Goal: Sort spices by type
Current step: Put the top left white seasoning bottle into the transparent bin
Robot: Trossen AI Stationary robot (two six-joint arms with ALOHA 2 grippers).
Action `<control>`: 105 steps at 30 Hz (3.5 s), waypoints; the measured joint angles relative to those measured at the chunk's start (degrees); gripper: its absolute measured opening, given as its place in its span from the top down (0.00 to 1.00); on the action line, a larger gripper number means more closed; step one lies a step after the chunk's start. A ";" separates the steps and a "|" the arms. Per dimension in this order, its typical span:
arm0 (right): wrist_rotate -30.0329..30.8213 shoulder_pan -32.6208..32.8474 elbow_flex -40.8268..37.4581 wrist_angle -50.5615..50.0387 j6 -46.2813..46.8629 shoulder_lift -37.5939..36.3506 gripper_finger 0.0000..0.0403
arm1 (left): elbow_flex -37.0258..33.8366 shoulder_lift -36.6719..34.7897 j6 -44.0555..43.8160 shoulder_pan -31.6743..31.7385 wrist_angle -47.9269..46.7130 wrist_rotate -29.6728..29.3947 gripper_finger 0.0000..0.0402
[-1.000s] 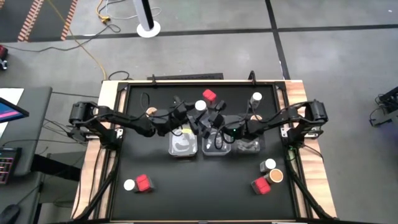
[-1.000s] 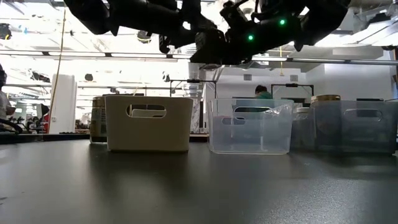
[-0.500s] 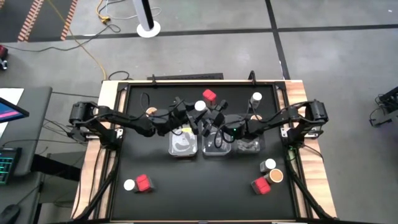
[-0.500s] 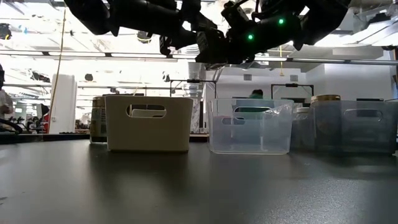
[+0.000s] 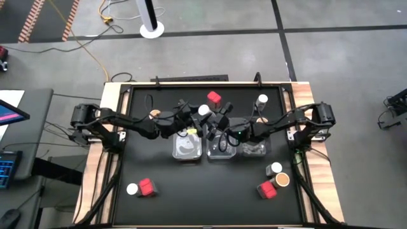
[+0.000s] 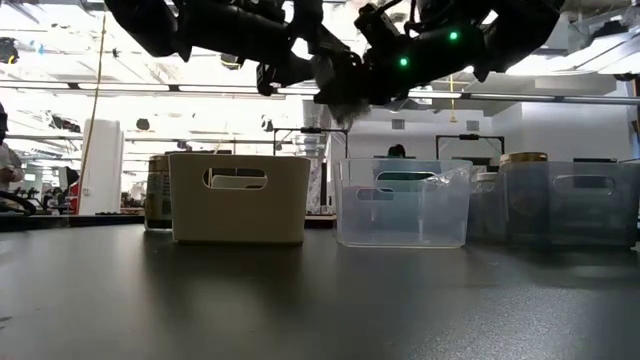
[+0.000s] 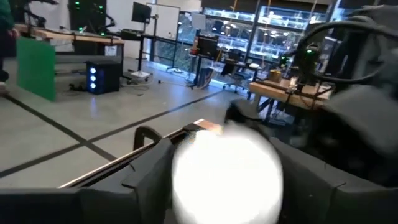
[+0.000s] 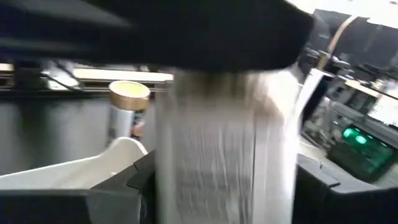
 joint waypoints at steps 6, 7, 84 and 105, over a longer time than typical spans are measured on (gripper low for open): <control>-0.01 0.32 -0.04 -0.20 -0.62 0.03 0.38 | 0.00 0.00 -0.51 0.28 -0.61 -0.25 0.31; 0.10 0.19 -0.02 -0.13 -0.59 0.01 0.39 | 0.00 0.00 -0.51 0.28 -0.82 -0.25 0.30; -38.55 -10.88 -16.48 -1.70 10.34 -10.48 0.44 | -26.97 -33.90 15.11 -2.29 -11.08 16.16 0.29; -42.29 -15.43 -16.46 3.29 9.58 -2.98 0.44 | -26.93 -33.88 15.14 -2.29 -11.05 16.18 0.29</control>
